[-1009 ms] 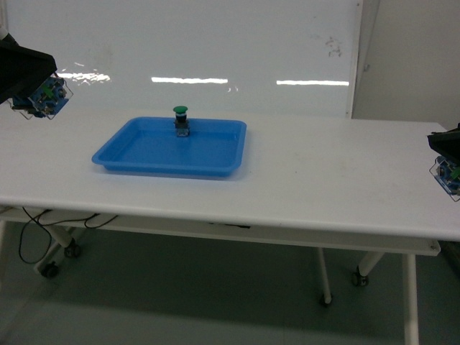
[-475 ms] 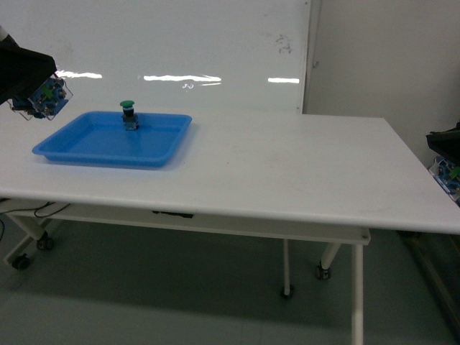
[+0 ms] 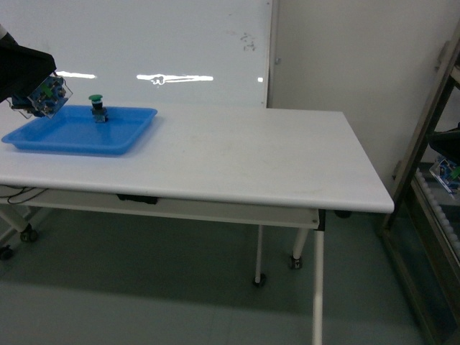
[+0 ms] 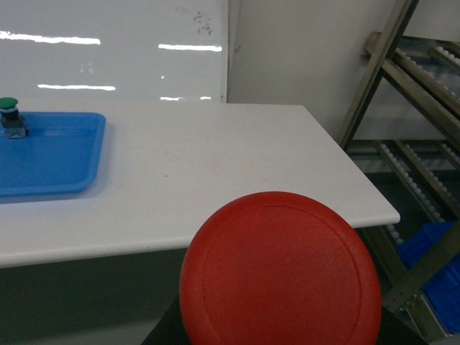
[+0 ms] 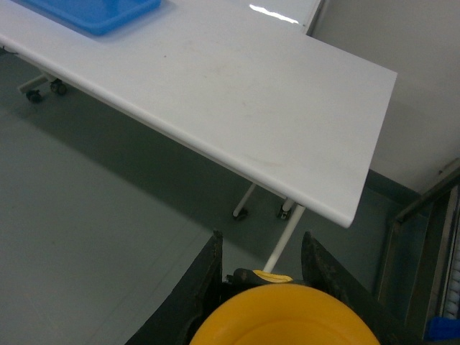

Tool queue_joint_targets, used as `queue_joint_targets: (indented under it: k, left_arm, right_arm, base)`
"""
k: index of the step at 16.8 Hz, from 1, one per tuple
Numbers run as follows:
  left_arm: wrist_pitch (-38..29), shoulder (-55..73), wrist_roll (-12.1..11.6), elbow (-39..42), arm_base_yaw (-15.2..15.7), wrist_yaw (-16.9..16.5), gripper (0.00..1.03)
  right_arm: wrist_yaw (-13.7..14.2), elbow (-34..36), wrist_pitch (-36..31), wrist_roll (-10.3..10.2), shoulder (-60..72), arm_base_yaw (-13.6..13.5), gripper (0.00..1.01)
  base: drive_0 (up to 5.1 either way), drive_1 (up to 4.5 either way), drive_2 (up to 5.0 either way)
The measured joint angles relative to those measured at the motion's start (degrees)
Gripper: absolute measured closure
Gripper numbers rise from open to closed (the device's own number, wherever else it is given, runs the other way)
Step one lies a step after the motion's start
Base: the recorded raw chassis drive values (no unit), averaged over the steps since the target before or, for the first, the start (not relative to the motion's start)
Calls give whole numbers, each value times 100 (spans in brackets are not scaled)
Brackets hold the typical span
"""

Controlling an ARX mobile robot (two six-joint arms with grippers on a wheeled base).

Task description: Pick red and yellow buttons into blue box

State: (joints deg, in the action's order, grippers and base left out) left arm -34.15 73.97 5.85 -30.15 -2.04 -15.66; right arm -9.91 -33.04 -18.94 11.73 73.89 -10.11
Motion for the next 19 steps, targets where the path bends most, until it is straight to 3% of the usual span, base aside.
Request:
queue_joint_targets:
  k: [19]
  left_arm:
    - [9, -9, 0, -2, -11, -2, 79]
  right_arm:
    - [0, 0, 2, 0, 2, 0, 72]
  base:
    - [437, -211, -211]
